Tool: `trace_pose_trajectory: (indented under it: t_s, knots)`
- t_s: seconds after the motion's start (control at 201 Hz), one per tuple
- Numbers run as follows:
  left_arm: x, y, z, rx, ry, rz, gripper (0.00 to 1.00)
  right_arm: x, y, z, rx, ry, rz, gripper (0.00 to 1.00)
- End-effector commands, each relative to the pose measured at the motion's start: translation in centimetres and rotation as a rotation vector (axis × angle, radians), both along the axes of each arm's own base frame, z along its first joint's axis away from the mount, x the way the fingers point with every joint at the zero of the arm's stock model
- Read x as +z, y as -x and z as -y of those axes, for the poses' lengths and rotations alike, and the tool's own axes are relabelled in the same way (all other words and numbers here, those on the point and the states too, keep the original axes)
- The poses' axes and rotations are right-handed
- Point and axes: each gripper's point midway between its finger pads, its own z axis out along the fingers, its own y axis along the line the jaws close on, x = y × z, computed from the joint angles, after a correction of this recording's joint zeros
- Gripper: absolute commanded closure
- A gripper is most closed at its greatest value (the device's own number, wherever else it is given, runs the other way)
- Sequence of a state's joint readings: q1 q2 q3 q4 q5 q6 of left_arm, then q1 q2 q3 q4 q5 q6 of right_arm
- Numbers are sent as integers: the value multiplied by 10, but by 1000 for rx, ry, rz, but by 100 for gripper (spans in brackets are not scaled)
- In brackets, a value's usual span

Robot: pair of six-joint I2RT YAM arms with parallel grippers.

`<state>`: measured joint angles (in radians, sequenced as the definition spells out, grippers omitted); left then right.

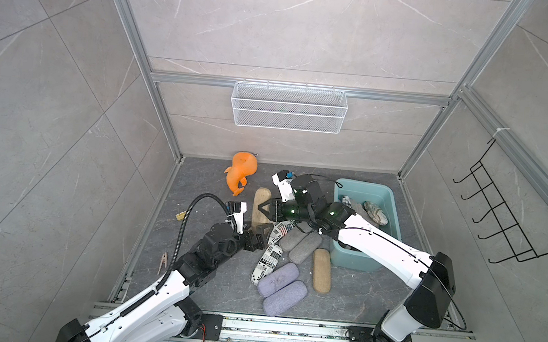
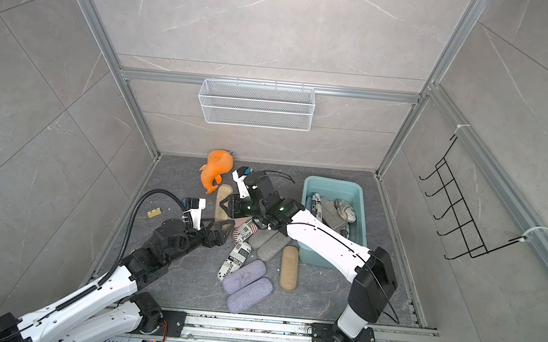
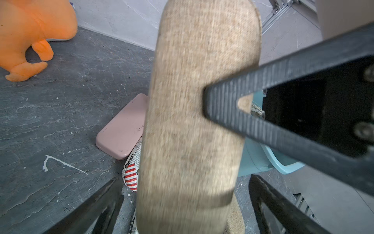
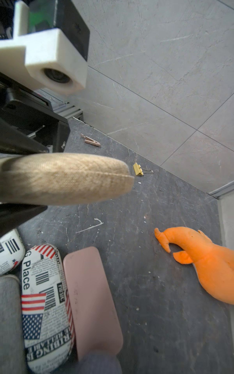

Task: Put the glasses cases into the storage boxes
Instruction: Pick up the glasses case at the center of the board, then place the glasses case in the storage box.

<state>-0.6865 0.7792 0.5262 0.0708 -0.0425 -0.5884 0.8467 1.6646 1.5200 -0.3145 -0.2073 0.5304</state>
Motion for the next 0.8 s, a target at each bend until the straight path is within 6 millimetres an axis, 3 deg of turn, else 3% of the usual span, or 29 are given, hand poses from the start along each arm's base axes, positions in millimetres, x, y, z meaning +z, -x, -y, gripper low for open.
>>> trace_pose_trajectory:
  t_s: [0.0, 0.269, 0.379, 0.464, 0.598, 0.798]
  knots:
    - [1, 4, -17, 60, 4, 10, 1, 34, -10, 18, -49, 12, 94, 69]
    - [-12, 6, -52, 214, -24, -5, 1, 55, -25, 60, -128, 76, 137, 69]
    - [-21, 2, -65, 298, -32, -27, 1, 59, -30, 90, -189, 144, 162, 69]
    - [-26, -1, -71, 339, -48, -44, 1, 60, -36, 125, -247, 189, 158, 69]
    - [-34, -6, -69, 352, -81, -73, 1, 53, -45, 203, -397, 290, 141, 69]
    - [-40, -13, -61, 342, -103, -107, 2, 47, -42, 287, -575, 461, 151, 69]
